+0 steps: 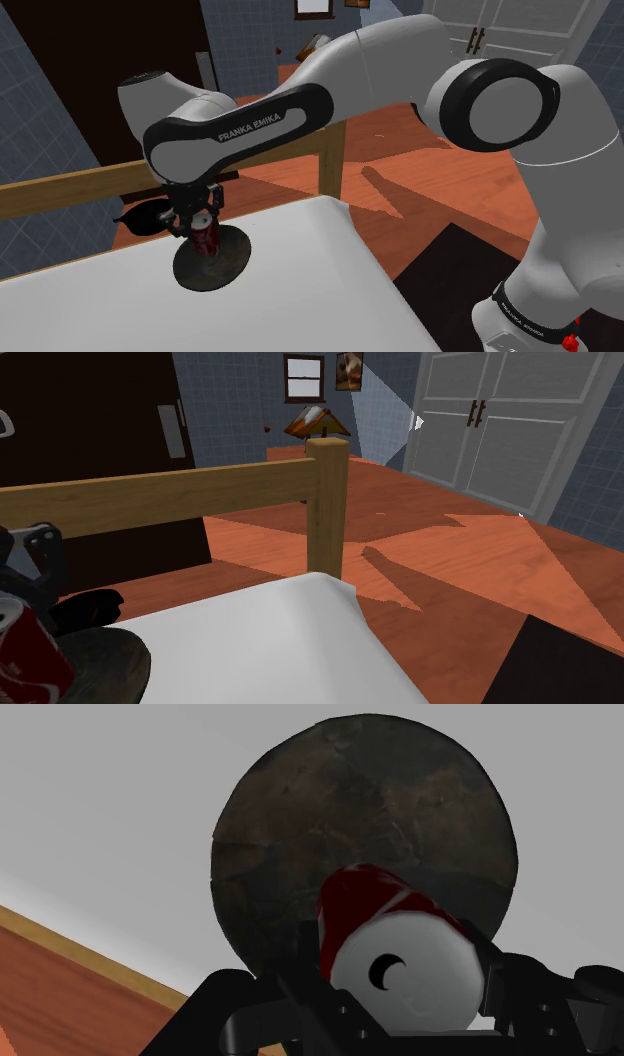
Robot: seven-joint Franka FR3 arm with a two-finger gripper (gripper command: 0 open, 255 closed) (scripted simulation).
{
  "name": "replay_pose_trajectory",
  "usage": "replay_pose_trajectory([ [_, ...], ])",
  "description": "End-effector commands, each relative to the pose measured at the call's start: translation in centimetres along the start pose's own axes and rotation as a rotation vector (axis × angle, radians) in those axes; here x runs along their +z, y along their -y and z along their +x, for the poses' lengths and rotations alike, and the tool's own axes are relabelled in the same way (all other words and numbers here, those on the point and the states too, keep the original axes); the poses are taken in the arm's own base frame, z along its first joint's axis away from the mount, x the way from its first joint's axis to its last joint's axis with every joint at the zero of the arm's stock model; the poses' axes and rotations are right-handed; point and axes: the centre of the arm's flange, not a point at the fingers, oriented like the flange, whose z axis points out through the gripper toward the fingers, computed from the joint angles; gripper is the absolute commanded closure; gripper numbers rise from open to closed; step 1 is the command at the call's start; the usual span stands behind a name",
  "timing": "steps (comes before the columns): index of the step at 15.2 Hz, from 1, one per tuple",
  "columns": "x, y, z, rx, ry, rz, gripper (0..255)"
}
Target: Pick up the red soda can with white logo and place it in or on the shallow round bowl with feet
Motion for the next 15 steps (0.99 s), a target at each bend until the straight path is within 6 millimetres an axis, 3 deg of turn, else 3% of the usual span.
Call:
replay_pose_trajectory([
  [1, 0.0, 0.0, 0.0, 0.000, -0.001, 0.000, 255],
  [5, 0.0, 0.0, 0.0, 0.000, -0.001, 0.000, 255],
  [6, 0.0, 0.0, 0.0, 0.000, -0.001, 0.000, 0],
  [11, 0.0, 0.0, 0.0, 0.000, -0.001, 0.000, 0],
  [15, -5.0, 0.0, 0.0, 0.000, -0.001, 0.000, 0],
])
